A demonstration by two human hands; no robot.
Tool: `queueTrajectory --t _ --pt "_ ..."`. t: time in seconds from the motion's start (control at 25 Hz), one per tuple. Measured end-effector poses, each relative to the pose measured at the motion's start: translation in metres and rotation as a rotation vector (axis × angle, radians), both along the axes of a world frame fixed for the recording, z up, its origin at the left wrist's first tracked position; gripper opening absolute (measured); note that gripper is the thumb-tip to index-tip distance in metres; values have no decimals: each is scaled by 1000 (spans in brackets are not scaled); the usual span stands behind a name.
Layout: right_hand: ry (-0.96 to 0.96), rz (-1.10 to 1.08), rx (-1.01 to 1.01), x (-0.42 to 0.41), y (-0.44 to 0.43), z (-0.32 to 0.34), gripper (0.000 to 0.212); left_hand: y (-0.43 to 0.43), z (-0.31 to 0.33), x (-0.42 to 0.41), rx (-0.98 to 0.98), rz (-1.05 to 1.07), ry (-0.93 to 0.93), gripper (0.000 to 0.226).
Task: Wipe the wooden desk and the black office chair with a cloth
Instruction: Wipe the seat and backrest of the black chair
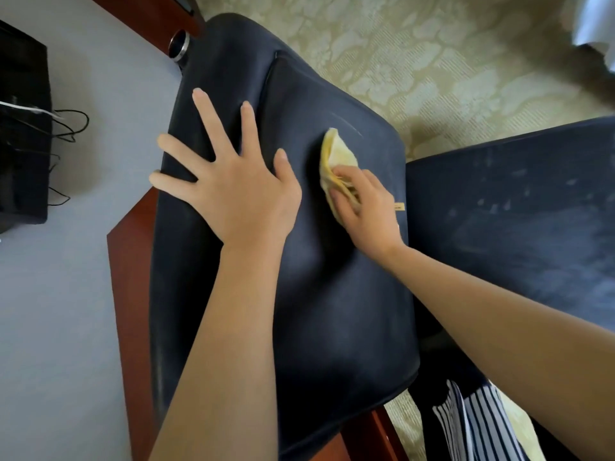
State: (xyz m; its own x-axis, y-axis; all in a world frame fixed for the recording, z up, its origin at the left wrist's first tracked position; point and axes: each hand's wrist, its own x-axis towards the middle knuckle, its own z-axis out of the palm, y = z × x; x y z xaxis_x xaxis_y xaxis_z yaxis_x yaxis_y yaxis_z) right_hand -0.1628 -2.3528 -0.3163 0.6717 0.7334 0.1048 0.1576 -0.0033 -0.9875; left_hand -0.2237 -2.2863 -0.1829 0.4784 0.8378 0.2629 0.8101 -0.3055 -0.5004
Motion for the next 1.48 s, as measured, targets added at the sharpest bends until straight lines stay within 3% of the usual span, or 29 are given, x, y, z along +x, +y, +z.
queueTrajectory --t 0.16,0.32,0.4,0.64,0.88,1.04,1.32,1.48 --pt "122 -125 -169 0 -7 -28 24 -1 0 -1 -33 -11 -16 70" --pt "398 -207 -625 7 -27 -67 33 0 0 -1 -51 -19 -29 77" --pt "443 -197 -745 6 -31 -71 33 0 -1 -1 -47 -29 -26 76" --pt "372 -261 -527 37 33 -4 32 1 -3 -4 -14 -35 15 72" --pt "32 -104 -103 47 97 89 22 0 -2 -4 0 -40 10 70" --pt "-119 -33 84 43 98 92 26 0 -3 -4 7 -62 -4 69" --pt "63 -233 -268 58 76 10 32 2 -3 -3 6 -54 -4 74" --pt "306 -260 -554 51 42 -40 36 1 -1 -3 -19 -55 8 74"
